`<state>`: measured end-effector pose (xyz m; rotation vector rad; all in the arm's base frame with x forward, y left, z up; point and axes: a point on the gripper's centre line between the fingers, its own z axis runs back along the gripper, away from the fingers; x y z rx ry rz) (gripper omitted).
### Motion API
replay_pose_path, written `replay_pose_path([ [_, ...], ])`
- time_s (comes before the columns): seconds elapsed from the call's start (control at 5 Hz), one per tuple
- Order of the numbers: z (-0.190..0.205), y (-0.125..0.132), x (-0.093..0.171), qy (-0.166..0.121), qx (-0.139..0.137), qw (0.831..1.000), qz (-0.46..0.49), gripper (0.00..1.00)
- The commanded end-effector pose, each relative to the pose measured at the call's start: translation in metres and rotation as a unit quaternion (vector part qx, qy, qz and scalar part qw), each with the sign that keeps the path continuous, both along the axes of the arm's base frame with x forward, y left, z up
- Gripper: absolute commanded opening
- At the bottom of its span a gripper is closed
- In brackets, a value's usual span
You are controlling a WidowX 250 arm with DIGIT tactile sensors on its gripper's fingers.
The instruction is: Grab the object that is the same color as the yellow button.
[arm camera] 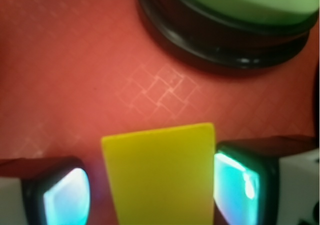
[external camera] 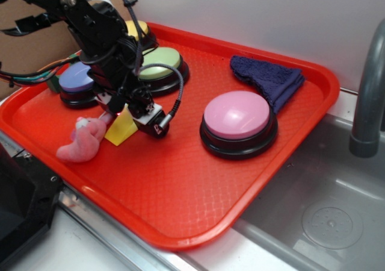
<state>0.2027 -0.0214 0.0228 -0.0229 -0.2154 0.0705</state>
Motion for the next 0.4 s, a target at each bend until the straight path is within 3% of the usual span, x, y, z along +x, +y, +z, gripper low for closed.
replay_pose_path([
  [0.0, 0.012, -0.001, 0.008, -0.014, 0.020, 0.999, 0.024, 0.00],
  [0.2, 0.024, 0.004, 0.008, 0.003, 0.018, 0.999, 0.044, 0.00],
])
